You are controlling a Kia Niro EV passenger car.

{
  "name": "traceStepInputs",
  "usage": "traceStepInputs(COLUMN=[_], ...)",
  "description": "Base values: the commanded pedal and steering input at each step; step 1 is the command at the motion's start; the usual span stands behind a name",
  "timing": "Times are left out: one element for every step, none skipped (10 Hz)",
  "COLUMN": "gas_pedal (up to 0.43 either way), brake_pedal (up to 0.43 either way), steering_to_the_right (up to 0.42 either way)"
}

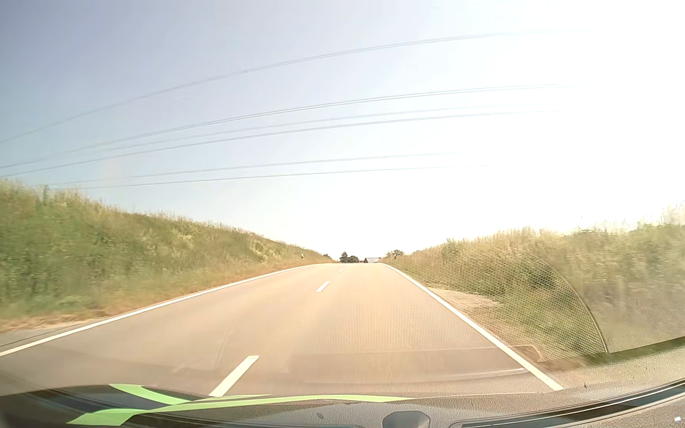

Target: Follow the waypoints while adhering to traffic rules and regulations

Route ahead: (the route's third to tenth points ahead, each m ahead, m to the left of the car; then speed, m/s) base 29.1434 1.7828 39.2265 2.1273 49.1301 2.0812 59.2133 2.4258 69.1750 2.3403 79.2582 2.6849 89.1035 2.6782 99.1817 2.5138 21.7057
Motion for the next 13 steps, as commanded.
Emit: traceStepInputs(gas_pedal=[0.331, 0.331, 0.331, 0.331, 0.319, 0.311, 0.311, 0.311, 0.299, 0.299, 0.299, 0.299, 0.299], brake_pedal=[0.0, 0.0, 0.0, 0.0, 0.0, 0.0, 0.0, 0.0, 0.0, 0.0, 0.0, 0.0, 0.0], steering_to_the_right=[-0.006, -0.006, -0.006, -0.006, -0.006, -0.006, -0.006, -0.006, -0.006, -0.006, -0.006, -0.006, -0.006])
